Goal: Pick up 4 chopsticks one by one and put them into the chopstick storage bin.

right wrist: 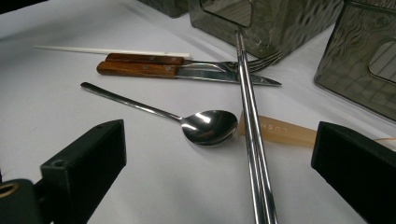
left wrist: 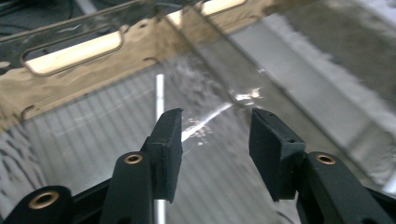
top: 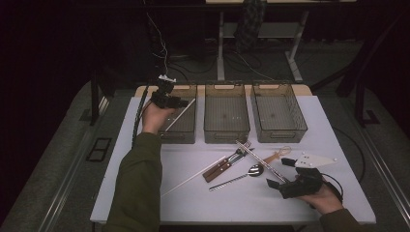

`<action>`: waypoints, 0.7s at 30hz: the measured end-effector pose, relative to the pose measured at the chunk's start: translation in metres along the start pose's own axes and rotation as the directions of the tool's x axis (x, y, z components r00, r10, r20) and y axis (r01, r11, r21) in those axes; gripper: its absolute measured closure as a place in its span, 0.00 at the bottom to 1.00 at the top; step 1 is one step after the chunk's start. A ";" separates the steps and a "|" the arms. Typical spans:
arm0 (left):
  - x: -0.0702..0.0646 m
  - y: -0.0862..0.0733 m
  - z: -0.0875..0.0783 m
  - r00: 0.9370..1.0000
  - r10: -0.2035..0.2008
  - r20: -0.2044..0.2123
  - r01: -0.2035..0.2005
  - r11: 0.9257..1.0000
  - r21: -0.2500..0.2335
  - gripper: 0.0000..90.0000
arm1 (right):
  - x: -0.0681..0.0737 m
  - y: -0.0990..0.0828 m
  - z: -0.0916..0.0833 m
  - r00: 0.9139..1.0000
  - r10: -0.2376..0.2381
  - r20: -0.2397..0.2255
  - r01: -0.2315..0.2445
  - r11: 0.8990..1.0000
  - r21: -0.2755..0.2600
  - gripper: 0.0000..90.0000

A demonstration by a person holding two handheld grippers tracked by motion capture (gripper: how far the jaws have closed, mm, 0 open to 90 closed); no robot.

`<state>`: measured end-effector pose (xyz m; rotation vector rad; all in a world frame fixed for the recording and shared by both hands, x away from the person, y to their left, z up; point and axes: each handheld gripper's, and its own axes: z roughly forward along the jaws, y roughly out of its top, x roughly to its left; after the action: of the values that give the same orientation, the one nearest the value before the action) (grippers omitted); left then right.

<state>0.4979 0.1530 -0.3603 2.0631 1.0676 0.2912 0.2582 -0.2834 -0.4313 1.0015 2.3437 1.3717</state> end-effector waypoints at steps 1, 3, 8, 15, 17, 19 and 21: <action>-0.002 -0.001 -0.003 1.000 0.006 0.006 -0.006 1.000 -0.006 0.58 | 0.000 0.000 0.000 1.000 0.001 -0.001 -0.001 1.000 0.000 0.03; -0.007 -0.002 -0.009 1.000 0.024 0.010 -0.024 1.000 0.000 0.55 | 0.000 0.000 0.000 1.000 0.002 -0.001 -0.002 1.000 0.001 0.03; -0.014 -0.005 -0.026 0.998 0.032 0.051 -0.030 0.999 -0.039 0.53 | 0.000 0.000 0.000 1.000 0.002 -0.001 -0.002 1.000 0.000 0.03; -0.025 -0.018 -0.043 0.995 0.067 0.079 -0.064 0.997 -0.032 0.47 | 0.000 0.000 0.000 1.000 0.001 0.001 -0.001 1.000 0.003 0.03; -0.029 -0.022 -0.049 0.994 0.071 0.085 -0.068 0.997 -0.047 0.46 | 0.000 0.000 0.000 1.000 0.001 0.001 -0.001 1.000 0.003 0.03; -0.034 -0.027 -0.054 0.993 0.083 0.087 -0.078 0.995 -0.059 0.45 | 0.000 0.000 0.000 1.000 0.003 0.002 -0.003 1.000 0.002 0.03; -0.039 -0.033 -0.060 0.992 0.093 0.086 -0.087 0.994 -0.068 0.44 | 0.000 0.000 0.001 1.000 0.005 0.003 -0.005 1.000 0.003 0.03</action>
<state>0.4239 0.1665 -0.3387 2.0503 0.9020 0.2727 0.2585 -0.2831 -0.4319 1.0100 2.3437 1.3675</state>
